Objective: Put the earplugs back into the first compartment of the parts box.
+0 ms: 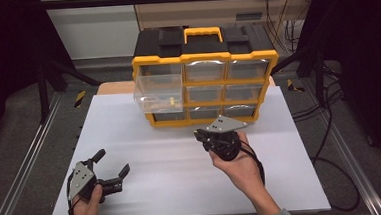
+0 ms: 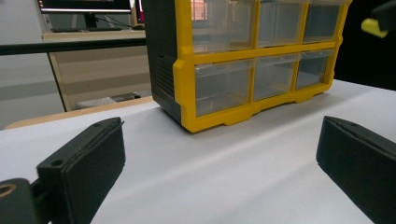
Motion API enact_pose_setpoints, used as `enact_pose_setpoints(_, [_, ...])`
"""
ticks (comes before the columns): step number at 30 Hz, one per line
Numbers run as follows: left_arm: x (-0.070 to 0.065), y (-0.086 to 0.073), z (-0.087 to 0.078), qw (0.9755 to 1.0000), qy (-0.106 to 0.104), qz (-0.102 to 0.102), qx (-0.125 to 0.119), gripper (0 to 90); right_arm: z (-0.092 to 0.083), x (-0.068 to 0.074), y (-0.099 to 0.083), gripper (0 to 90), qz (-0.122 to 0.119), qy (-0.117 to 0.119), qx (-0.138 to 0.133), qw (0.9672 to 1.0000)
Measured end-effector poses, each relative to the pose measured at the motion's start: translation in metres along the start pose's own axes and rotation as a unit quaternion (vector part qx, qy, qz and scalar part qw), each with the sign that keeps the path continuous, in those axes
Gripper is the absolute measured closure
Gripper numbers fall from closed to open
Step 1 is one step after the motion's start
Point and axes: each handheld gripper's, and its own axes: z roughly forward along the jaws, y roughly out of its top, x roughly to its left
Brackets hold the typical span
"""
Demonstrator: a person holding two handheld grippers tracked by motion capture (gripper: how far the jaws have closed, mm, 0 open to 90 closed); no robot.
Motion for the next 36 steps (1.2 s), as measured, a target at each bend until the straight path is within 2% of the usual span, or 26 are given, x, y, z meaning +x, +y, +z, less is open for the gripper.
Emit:
enact_pose_setpoints(7, [0.000, 0.000, 0.000, 1.0000, 0.000, 0.000, 0.001, 0.8, -0.009, -0.005, 0.021, 82.6, -0.002, 0.001, -0.023, 0.9997])
enact_pose_setpoints(17, [0.001, 0.000, 0.000, 1.0000, 0.000, 0.000, 0.001, 0.8, -0.028, -0.008, 0.048, 82.6, -0.016, -0.014, -0.054, 0.9983])
enact_pose_setpoints(28, [0.000, 0.000, 0.000, 1.0000, 0.001, 0.001, 0.001, 0.8, -0.043, -0.012, 0.087, 82.5, -0.028, -0.039, -0.108, 0.9930])
enact_pose_setpoints(36, [0.001, 0.000, 0.000, 1.0000, 0.001, 0.000, 0.001, 0.8, -0.040, -0.017, 0.116, 82.4, -0.013, -0.028, -0.139, 0.9899])
